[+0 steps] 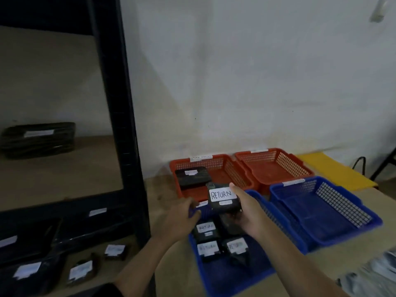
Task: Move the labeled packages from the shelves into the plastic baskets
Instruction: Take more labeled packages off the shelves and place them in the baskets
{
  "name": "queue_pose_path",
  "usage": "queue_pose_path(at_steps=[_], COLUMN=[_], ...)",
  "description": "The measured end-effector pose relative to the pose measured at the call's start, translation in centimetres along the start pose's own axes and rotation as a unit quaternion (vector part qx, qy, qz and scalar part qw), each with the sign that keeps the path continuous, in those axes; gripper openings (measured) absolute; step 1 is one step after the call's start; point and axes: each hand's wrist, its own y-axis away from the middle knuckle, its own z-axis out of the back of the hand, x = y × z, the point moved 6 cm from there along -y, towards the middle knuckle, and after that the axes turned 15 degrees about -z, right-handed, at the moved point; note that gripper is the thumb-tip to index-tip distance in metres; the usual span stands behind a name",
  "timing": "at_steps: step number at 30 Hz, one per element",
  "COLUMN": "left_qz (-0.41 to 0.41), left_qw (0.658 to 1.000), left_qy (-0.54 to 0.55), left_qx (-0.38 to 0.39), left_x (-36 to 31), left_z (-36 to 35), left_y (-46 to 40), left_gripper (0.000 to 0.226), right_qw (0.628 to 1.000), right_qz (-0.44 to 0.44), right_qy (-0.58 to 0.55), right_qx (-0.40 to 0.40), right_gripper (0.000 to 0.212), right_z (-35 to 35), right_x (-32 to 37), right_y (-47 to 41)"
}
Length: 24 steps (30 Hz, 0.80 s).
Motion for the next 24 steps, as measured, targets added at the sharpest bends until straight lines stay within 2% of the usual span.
queue_pose_path(at_steps=[7, 14, 17, 24], left_qz=[0.060, 0.099, 0.131, 0.182], left_qw=[0.998, 0.991, 0.983, 0.960], left_qy=[0.003, -0.009, -0.046, -0.149], left_qx=[-0.022, -0.087, -0.117, -0.155], left_x=[4.2, 9.1, 10.8, 13.9], left_z=[-2.5, -5.3, -5.5, -3.7], left_y=[-6.9, -14.1, -15.4, -15.0], left_gripper=[0.011, 0.011, 0.019, 0.028], right_qw=[0.999, 0.996, 0.992, 0.966], right_qz=[-0.044, -0.041, -0.056, -0.155], right_qy=[-0.006, 0.078, 0.115, 0.208], right_qx=[-0.012, -0.027, -0.013, 0.008], right_gripper=[0.032, 0.036, 0.035, 0.033], right_z=[3.6, 4.7, 3.9, -1.0], right_x=[3.7, 8.2, 8.9, 5.8], right_y=[-8.4, -19.2, -22.7, -28.6])
